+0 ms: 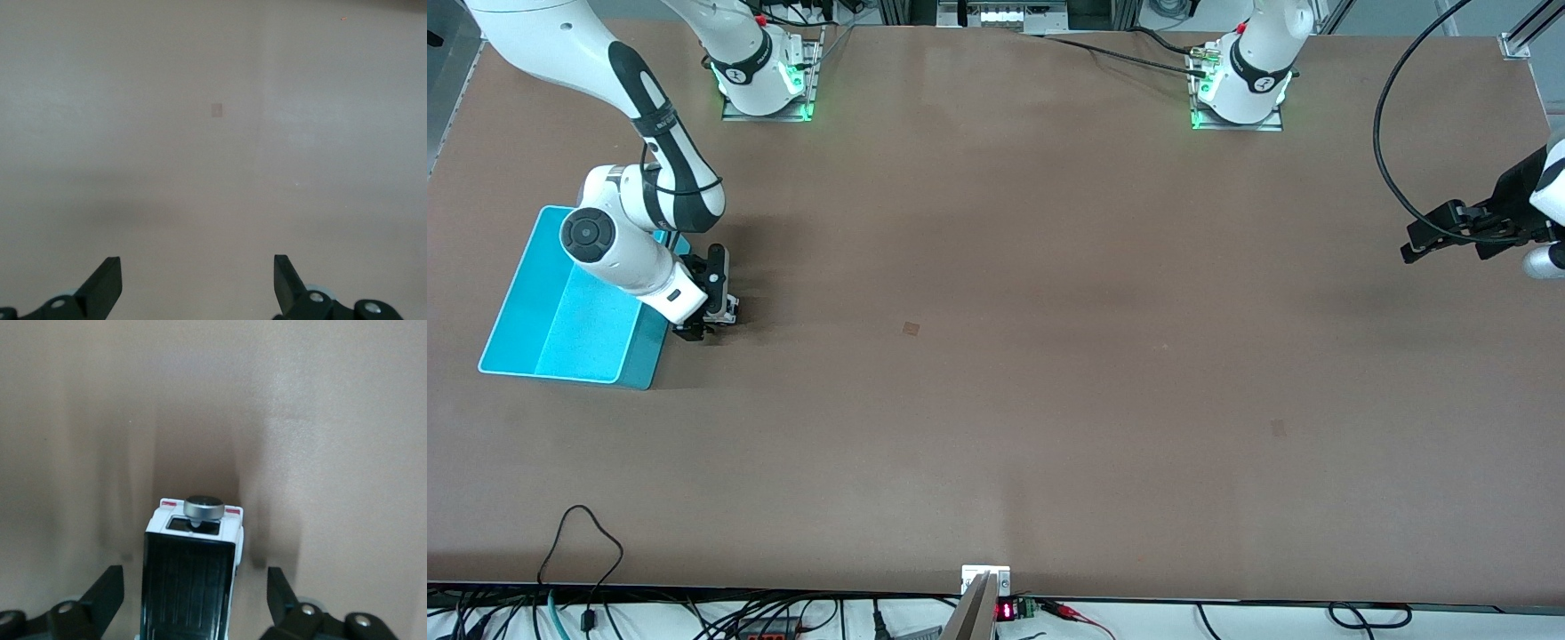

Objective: Wind and store white jeep toy
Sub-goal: 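Close the right gripper on the jeep, then lift the jeep with the right gripper over the cyan bin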

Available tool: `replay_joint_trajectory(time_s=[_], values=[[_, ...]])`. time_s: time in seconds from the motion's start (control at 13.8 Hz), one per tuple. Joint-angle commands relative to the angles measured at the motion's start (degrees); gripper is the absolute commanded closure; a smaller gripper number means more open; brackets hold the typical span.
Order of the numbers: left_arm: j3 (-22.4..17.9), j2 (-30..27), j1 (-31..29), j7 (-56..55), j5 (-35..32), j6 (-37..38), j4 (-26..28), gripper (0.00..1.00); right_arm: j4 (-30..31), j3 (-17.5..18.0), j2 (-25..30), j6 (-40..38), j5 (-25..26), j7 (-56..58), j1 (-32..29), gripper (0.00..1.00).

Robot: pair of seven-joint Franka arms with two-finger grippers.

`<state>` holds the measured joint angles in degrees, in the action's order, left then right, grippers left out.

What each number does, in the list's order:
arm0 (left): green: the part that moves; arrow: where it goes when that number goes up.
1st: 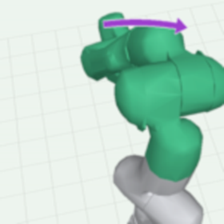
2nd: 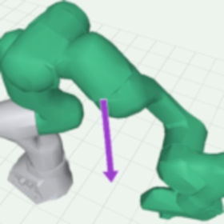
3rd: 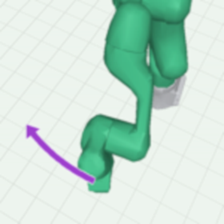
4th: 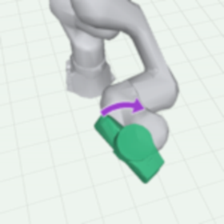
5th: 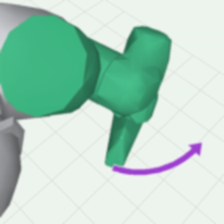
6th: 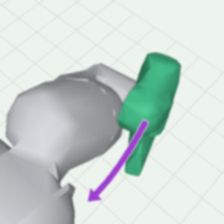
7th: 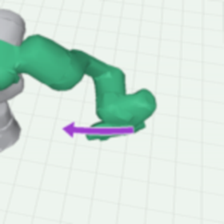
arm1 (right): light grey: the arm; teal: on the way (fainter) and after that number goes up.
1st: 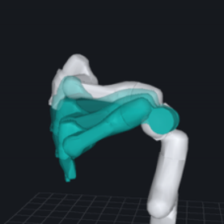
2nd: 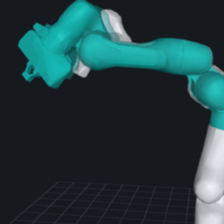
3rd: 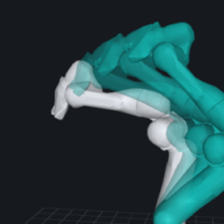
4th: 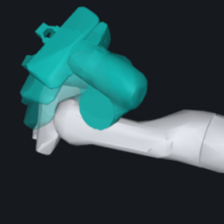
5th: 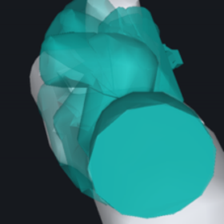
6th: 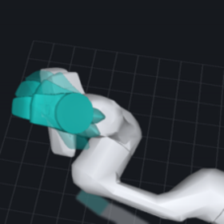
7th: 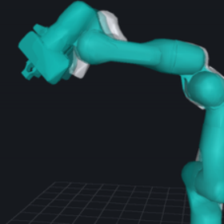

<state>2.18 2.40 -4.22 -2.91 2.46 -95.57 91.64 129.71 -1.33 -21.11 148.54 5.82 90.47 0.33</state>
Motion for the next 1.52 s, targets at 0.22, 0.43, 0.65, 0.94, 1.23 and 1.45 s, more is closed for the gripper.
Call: replay_joint_trajectory(time_s=[0.22,0.43,0.65,0.94,1.23,1.45], values=[[0.1,-1.3,-0.3,1.2,-0.4,0.3,0.8,0.00,0.5,1.2,0.2,1.5,0.5,0.0,-1.5,0.87],[0.1,-1.3,-0.3,1.2,-0.4,0.2,0.8,0.00,0.5,1.2,0.7,1.2,0.3,-1.2,-1.4,0.95],[-0.1,-1.3,-0.3,1.2,0.0,0.1,0.8,0.00,0.5,1.2,1.4,1.0,0.2,-6.3,-1.4,0.96],[-0.1,-1.3,-0.3,1.2,0.0,0.1,0.8,0.00,0.0,2.6,5.8,-0.3,0.1,-18.4,-1.1,0.98],[-0.1,-1.3,-0.3,1.2,0.2,0.1,0.8,0.00,-3.3,4.4,8.2,-2.5,0.1,-28.4,-1.2,1.00],[-0.1,-1.3,-0.3,1.2,0.2,0.1,0.8,0.00,-5.1,4.3,12.3,-8.9,-0.2,-42.9,-2.2,1.00]])
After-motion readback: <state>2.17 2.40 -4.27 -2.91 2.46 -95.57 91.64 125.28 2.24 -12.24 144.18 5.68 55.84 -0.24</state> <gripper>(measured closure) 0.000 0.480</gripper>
